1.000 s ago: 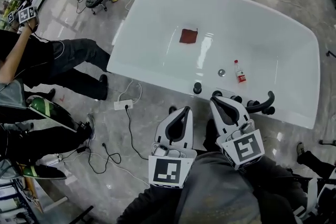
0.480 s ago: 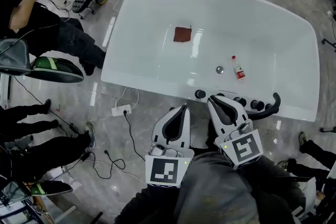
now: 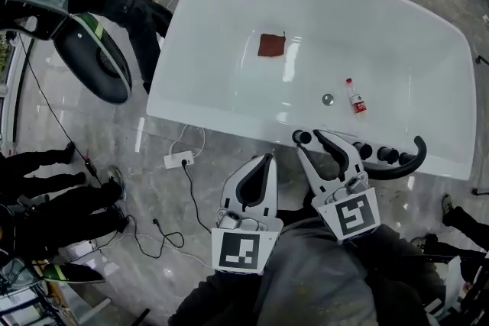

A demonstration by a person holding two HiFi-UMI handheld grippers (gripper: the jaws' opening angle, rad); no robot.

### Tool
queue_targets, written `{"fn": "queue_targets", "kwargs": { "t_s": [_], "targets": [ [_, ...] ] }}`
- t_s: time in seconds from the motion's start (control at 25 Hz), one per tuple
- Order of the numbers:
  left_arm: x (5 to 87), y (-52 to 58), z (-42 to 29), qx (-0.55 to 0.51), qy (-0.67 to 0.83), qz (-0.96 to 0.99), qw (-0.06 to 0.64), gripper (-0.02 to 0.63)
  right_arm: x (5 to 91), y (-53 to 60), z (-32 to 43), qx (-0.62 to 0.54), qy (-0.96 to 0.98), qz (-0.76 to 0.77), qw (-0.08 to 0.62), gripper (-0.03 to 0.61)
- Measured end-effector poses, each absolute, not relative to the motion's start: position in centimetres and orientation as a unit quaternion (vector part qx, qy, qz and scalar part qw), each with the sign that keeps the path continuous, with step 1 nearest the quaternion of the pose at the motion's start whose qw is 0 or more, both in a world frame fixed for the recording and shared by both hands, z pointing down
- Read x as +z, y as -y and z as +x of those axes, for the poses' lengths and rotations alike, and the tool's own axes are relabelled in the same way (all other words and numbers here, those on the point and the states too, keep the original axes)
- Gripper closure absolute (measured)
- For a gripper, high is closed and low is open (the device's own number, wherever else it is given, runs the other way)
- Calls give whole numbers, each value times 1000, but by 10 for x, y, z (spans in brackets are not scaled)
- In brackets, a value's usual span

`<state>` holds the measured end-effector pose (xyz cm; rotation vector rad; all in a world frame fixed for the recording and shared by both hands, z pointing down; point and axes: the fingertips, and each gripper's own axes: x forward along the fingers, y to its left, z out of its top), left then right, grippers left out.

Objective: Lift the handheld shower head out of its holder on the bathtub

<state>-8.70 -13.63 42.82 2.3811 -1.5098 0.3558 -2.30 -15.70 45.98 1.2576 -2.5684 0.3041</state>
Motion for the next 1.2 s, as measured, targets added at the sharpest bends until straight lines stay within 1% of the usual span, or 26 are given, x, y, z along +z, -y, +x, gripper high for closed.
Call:
{"fn": "queue_targets", "kwargs": {
  "t_s": [0.24, 0.44, 0.68, 0.72, 0.92, 1.2],
  "targets": [
    [477, 147, -100, 128, 527, 828, 141, 611, 513, 171, -30, 91, 882, 443, 133, 410],
    [511, 149, -101, 133, 520, 832, 143, 611, 553, 173, -29, 96, 874, 456, 139, 408],
    [521, 156, -98, 138, 508, 838, 143, 611, 577, 177, -25, 112, 864, 463, 161, 413],
    [521, 157, -97, 138, 507, 839, 143, 611, 579, 177, -24, 112, 864, 463, 165, 431],
    [515, 157, -99, 138, 507, 840, 138, 611, 576, 174, -24, 95, 863, 466, 168, 434],
    [484, 156, -107, 135, 510, 838, 136, 611, 530, 177, -34, 81, 869, 465, 145, 435]
  ]
}}
